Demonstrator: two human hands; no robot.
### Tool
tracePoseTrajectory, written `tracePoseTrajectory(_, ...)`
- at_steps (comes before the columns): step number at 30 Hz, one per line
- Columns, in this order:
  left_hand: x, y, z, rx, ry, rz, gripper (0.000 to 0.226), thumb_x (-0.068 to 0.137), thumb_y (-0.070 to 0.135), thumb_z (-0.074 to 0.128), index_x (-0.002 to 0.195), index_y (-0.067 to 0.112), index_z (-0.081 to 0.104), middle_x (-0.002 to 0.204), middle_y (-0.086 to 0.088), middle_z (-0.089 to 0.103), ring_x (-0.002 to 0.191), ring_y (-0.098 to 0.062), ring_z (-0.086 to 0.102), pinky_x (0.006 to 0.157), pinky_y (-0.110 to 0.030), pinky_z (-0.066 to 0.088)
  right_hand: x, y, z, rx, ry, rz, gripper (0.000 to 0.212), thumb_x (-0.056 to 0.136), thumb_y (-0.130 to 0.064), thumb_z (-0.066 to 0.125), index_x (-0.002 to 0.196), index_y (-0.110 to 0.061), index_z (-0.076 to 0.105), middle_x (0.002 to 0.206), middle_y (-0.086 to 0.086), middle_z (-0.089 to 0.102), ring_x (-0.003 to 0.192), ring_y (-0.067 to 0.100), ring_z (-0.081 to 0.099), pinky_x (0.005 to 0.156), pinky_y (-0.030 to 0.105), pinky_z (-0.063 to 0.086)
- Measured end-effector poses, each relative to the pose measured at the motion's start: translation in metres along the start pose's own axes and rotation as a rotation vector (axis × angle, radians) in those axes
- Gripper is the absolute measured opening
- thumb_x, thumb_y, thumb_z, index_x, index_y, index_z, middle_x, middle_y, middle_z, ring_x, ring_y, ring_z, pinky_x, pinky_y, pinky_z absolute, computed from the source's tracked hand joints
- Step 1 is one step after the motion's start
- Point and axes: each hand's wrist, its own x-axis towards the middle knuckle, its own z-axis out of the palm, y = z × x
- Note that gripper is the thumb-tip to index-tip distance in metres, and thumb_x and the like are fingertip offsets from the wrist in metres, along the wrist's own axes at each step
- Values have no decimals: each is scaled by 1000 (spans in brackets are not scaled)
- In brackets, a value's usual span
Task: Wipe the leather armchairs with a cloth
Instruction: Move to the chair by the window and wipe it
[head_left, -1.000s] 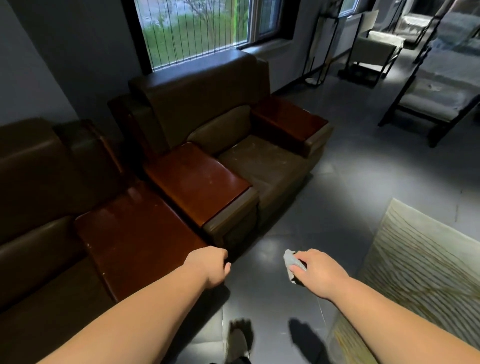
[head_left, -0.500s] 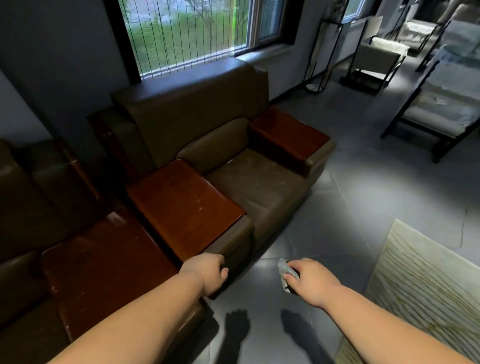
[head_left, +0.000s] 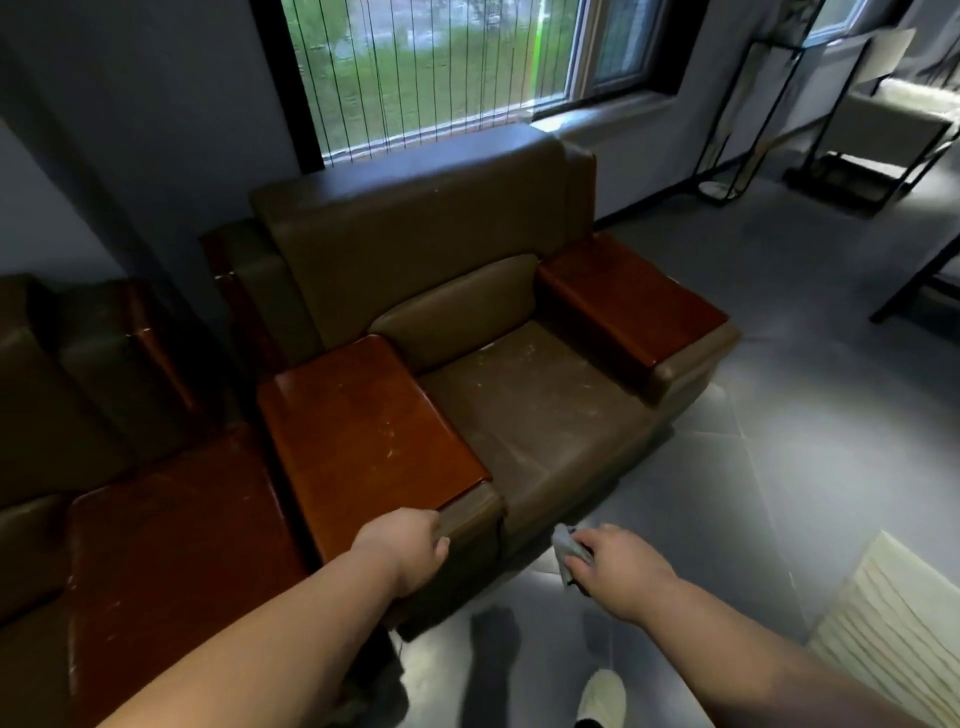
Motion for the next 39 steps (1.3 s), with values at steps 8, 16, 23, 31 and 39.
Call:
tracePoseTrajectory(8,41,86,-10,-64,12,-114,21,103,45,56,120,36,65,99,12,66,87,-6,66,82,-30,61,79,78,-81,-121,-103,-139,35,103,-52,47,128,-32,61,115,-1,56,101,20,60,86,34,50)
tracePoseTrajectory(16,64,102,-21,-153,-10,-219,26,104,45,53,126,36,63,106,11,66,93,-8,65,86,-30,60,149,89,-108,-96,-167,-211,30,102,-47,51,123,-30,63,117,0,60,101,18,61,93,37,53)
tracePoseTrajectory(23,108,66,-31,-174,-13,-291,29,105,47,51,128,32,61,115,9,67,101,-10,64,86,-29,56,202,76,-111,-158,-226,-221,27,102,-50,50,116,-31,65,110,-4,60,96,15,61,90,36,53)
tracePoseTrajectory(31,178,34,-41,-208,-37,-320,35,105,47,49,134,30,60,118,5,66,105,-16,64,90,-37,57,270,74,-105,-147,-187,-150,36,105,-50,43,125,-27,62,108,2,59,97,22,60,76,34,43)
tracePoseTrajectory(39,265,35,12,-203,-7,-326,51,106,47,46,152,25,46,150,-3,51,137,-25,49,113,-42,46,351,87,-35,-141,-286,-118,44,107,-51,38,145,-31,49,131,4,53,114,26,59,91,37,51)
